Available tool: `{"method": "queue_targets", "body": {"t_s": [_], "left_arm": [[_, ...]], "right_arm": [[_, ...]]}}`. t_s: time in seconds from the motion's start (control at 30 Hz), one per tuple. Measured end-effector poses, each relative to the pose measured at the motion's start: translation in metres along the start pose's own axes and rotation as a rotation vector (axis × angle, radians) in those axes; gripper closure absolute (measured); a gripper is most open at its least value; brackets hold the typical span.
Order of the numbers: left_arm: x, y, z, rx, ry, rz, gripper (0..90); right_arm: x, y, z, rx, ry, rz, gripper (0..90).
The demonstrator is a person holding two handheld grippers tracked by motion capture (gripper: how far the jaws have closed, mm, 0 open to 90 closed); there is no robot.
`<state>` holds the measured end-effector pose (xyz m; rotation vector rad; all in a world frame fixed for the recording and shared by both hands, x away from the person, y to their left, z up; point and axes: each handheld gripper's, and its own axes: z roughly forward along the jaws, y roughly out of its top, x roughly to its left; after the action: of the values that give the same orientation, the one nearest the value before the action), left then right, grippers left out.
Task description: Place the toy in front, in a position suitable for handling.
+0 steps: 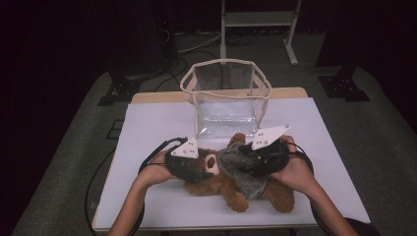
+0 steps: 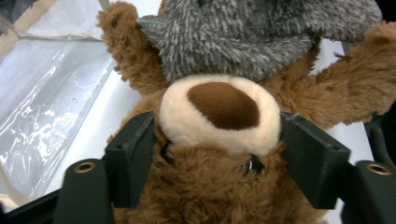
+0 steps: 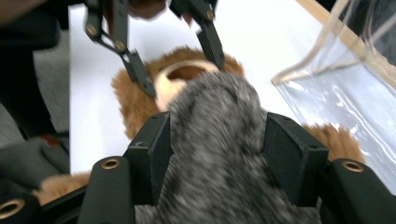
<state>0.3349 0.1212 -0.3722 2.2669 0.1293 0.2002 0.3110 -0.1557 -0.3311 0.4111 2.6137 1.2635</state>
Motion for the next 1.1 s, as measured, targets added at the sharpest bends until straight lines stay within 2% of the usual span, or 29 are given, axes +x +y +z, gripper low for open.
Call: {"method": "queue_targets", "body": {"t_s": [0.07,0.13,0.17,0.2,0.23,0.3,0.37,0.5,0.57,0.63,0.67,0.83,0.87,0.9,1.0,1.1], "left_arm": [[0.002,-0.001,0.001,-0.005,-0.005,-0.016,32.4],[0.002,-0.003,0.002,-0.012,-0.009,-0.027,33.0],[0.002,-0.004,0.002,-0.013,-0.009,-0.027,33.0],[0.001,-0.005,0.002,-0.014,-0.009,-0.029,33.0],[0.001,-0.006,0.002,-0.013,-0.007,-0.030,33.0],[-0.002,-0.007,0.003,-0.021,0.007,-0.046,31.7],[-0.004,-0.008,0.003,-0.026,0.021,-0.042,29.9],[-0.007,-0.010,0.001,-0.029,0.031,-0.030,27.8],[-0.009,-0.011,0.001,-0.037,0.037,-0.040,27.5],[-0.009,-0.013,0.001,-0.040,0.040,-0.042,26.9],[-0.008,-0.014,0.001,-0.043,0.040,-0.043,26.9],[-0.006,-0.016,0.001,-0.060,0.040,-0.063,25.4],[-0.006,-0.017,0.001,-0.061,0.040,-0.067,24.7],[-0.005,-0.017,0.001,-0.062,0.041,-0.073,24.1],[-0.006,-0.017,0.002,-0.053,0.056,-0.084,20.3],[-0.007,-0.017,0.001,-0.052,0.063,-0.082,21.6]], "right_arm": [[-0.001,0.001,0.007,-0.005,0.016,-0.003,41.8],[-0.001,0.001,0.019,0.018,0.032,-0.003,45.0],[-0.001,-0.001,0.027,0.034,0.033,-0.006,48.9],[-0.001,-0.003,0.037,0.063,0.039,0.000,57.3],[-0.001,-0.003,0.037,0.063,0.039,0.000,57.3],[0.000,-0.006,0.040,0.079,0.028,0.002,66.1],[-0.001,-0.009,0.036,0.079,0.025,0.013,71.6],[-0.003,-0.021,0.019,0.047,0.036,0.053,74.0],[-0.005,-0.027,0.010,0.030,0.033,0.077,74.2],[-0.012,-0.035,-0.006,0.014,0.003,0.118,74.3],[-0.012,-0.035,-0.006,0.014,0.003,0.118,74.3],[-0.033,-0.052,-0.024,0.032,-0.081,0.163,74.1],[-0.039,-0.058,-0.025,0.029,-0.079,0.195,74.0],[-0.044,-0.065,-0.025,-0.001,-0.046,0.239,74.0],[-0.043,-0.064,-0.024,-0.019,-0.029,0.246,74.0],[-0.031,-0.051,-0.022,-0.045,0.016,0.209,74.0]]}}
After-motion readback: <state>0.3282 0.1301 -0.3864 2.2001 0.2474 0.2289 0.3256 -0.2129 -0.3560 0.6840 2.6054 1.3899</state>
